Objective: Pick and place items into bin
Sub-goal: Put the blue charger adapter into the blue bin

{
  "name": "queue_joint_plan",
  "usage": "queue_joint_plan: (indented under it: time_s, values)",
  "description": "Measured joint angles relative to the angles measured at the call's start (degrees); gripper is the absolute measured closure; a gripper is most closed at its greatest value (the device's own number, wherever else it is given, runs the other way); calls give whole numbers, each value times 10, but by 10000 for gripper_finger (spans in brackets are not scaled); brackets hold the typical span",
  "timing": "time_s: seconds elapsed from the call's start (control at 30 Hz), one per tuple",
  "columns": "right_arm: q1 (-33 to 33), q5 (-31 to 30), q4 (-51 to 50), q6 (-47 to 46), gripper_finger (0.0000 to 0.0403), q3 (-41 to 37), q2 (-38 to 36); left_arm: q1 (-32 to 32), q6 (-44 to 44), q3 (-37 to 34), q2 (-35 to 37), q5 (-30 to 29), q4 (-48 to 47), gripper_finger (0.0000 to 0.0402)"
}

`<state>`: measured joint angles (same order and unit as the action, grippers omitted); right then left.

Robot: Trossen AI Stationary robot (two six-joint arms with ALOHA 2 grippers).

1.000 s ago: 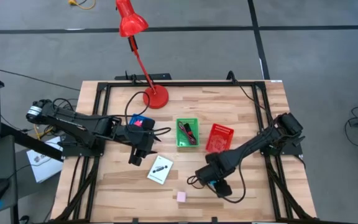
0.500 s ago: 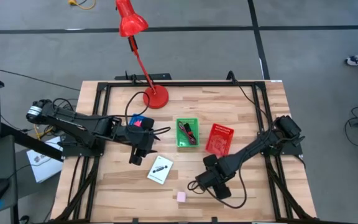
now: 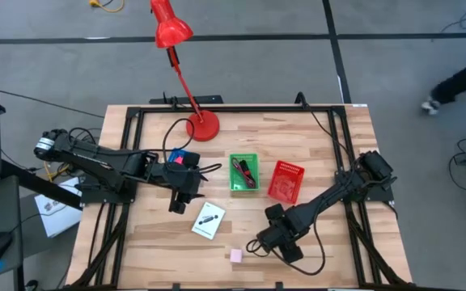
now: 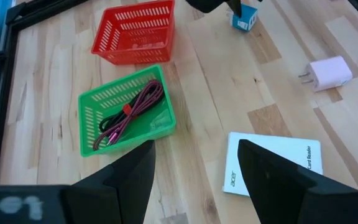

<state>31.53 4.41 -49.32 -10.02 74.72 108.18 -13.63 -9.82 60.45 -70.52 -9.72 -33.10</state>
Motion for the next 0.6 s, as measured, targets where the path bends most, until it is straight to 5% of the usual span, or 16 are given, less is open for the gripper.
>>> queue_joint_plan:
  time_s: [0.6]
  values:
    - [0,-13,41,-5,198,-46,-1,0,0,0,0,0,0,182]
